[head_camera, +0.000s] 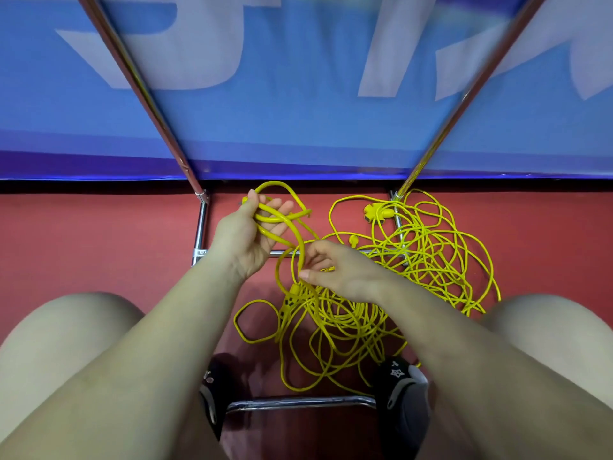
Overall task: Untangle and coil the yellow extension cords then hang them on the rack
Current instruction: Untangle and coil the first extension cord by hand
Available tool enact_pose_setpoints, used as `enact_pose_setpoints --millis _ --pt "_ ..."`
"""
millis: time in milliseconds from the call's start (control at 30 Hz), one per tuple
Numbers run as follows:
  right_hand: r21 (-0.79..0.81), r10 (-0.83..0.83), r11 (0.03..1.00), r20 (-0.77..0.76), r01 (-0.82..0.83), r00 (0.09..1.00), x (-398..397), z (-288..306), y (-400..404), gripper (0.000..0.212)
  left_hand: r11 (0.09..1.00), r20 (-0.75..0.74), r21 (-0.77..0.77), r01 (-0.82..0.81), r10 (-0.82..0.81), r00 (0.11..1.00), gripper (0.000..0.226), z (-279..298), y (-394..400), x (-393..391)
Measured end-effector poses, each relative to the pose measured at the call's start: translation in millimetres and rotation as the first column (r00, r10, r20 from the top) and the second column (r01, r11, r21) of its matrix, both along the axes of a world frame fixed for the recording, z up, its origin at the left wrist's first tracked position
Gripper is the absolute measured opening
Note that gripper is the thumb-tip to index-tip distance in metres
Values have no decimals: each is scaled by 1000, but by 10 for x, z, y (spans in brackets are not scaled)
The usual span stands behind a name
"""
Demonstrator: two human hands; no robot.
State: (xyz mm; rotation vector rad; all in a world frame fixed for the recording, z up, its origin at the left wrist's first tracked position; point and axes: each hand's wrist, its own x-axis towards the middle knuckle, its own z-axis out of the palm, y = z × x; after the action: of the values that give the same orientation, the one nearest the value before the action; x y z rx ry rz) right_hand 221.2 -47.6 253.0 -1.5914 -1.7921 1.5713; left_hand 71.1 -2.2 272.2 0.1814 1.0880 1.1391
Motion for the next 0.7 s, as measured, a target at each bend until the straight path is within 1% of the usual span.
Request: enact_pose_setpoints --millis 67,167,267,333,367,400,433,500,533,567,600,667,700 --pt "-22 -6 1000 -39 5 999 -18 -16 -7 11 1000 -45 22 16 -15 999 32 1 18 -23" --pt "7 -29 1000 -27 29 999 0 22 21 21 995 -201 62 74 -60 978 32 -28 37 -61" --pt "-21 -195 981 -161 194 967 49 134 90 18 984 -396 71 166 -125 910 31 -63 45 -109" --pt "-76 -332 943 -219 323 918 94 200 138 6 970 -478 65 235 -176 861 22 -77 45 -136" --pt "-116 -402 916 -239 385 884 116 218 156 3 961 -507 66 269 -200 839 16 -86 44 -148" --pt "-184 -477 878 -271 441 836 135 237 170 5 950 -532 66 306 -226 816 12 -92 35 -153" --pt "-278 -558 828 -310 487 770 152 247 188 6 937 -552 65 342 -252 795 11 -96 20 -146" --pt "-473 -705 705 -382 529 598 181 267 226 6 912 -558 65 404 -302 773 16 -119 -18 -111" --pt "-547 -757 650 -404 527 514 199 271 247 6 898 -545 60 436 -336 768 17 -132 -40 -84" --pt "-602 -789 612 -418 513 450 215 276 266 7 879 -529 52 473 -378 760 18 -148 -61 -57" --pt "-637 -805 591 -428 494 411 227 283 277 10 856 -515 40 515 -424 745 19 -157 -83 -28" --pt "-674 -824 565 -436 476 361 239 284 289 18 811 -479 14 585 -508 716 21 -177 -121 29" --pt "-686 -838 546 -435 481 330 243 283 296 19 797 -443 11 605 -538 717 22 -180 -137 58"
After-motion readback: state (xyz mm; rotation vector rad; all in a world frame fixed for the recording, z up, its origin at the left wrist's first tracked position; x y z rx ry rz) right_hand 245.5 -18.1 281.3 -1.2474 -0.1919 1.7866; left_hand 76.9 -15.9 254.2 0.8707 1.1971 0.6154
